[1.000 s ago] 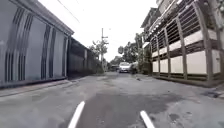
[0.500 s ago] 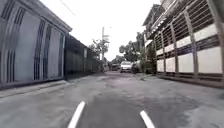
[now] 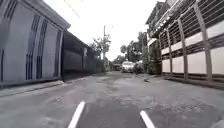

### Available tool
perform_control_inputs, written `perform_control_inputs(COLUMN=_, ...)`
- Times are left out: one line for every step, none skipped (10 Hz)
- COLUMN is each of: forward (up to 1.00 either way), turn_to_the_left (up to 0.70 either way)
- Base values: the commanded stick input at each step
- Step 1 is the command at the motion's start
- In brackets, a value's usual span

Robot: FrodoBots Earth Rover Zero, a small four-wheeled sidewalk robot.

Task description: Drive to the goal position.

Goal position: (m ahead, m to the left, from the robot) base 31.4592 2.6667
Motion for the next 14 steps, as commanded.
perform_control_inputs(forward=0.85, turn_to_the_left=0.00)
perform_control_inputs(forward=0.85, turn_to_the_left=0.00)
perform_control_inputs(forward=0.85, turn_to_the_left=0.00)
perform_control_inputs(forward=0.85, turn_to_the_left=0.00)
perform_control_inputs(forward=0.85, turn_to_the_left=0.00)
perform_control_inputs(forward=0.85, turn_to_the_left=0.00)
perform_control_inputs(forward=0.85, turn_to_the_left=0.00)
perform_control_inputs(forward=0.85, turn_to_the_left=0.00)
perform_control_inputs(forward=0.85, turn_to_the_left=0.00)
perform_control_inputs(forward=0.85, turn_to_the_left=0.00)
perform_control_inputs(forward=0.85, turn_to_the_left=0.00)
perform_control_inputs(forward=0.85, turn_to_the_left=0.00)
perform_control_inputs(forward=0.85, turn_to_the_left=0.00)
perform_control_inputs(forward=0.85, turn_to_the_left=0.03)
